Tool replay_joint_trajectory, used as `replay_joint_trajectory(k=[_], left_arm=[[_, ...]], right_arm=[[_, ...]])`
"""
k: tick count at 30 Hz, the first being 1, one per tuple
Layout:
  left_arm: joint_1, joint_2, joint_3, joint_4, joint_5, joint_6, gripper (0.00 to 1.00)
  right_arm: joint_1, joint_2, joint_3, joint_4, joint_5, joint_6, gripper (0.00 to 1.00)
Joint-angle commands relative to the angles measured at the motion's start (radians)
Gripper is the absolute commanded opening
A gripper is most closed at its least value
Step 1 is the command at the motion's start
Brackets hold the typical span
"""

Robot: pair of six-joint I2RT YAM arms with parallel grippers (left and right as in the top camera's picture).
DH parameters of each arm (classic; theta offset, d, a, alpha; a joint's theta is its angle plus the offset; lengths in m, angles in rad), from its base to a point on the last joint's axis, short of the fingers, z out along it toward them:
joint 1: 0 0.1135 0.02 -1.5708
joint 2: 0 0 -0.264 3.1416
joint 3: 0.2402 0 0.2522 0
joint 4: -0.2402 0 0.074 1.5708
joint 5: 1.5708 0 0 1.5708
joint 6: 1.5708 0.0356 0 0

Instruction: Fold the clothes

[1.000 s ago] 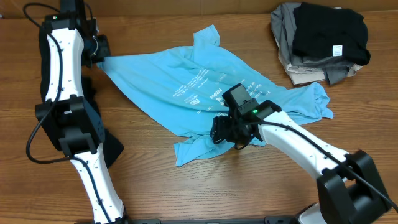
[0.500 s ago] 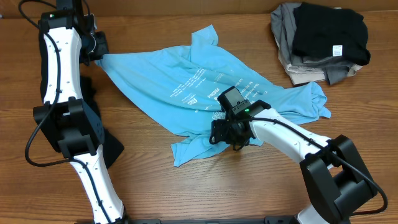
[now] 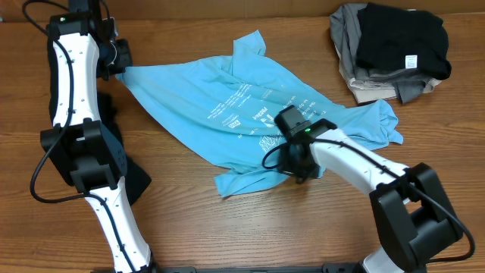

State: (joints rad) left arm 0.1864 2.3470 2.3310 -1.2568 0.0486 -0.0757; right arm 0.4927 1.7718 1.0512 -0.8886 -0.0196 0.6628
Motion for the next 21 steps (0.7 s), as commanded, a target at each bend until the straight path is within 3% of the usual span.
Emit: replay_joint_trajectory(k=[1, 6, 11, 16, 21], left_arm=[[0.031, -0.099, 0.024, -0.016, 0.001, 0.007, 0.04], [0.043, -0.196, 0.024, -0.079, 0.002, 0.007, 0.04], [0.027, -0.243, 0.023, -0.155, 0.082, -0.002, 0.04], [-0.014, -0.241, -0.041, -0.147, 0.100, -0.013, 0.04], [-0.060, -0.241, -0.111, -0.105, 0.102, -0.037, 0.04]], right_arm=[[-0.081, -0.060, -0.003, -0.069, 0.066, 0.015, 0.04], [-0.207, -0.120, -0.003, -0.167, 0.101, -0.043, 0.04], [-0.362, -0.125, -0.003, -0.113, 0.091, -0.145, 0.04], [-0.473, -0.127, 0.003, -0.029, -0.102, -0.272, 0.04], [-0.465, -0.166, 0.012, -0.032, -0.254, -0.320, 0.17]])
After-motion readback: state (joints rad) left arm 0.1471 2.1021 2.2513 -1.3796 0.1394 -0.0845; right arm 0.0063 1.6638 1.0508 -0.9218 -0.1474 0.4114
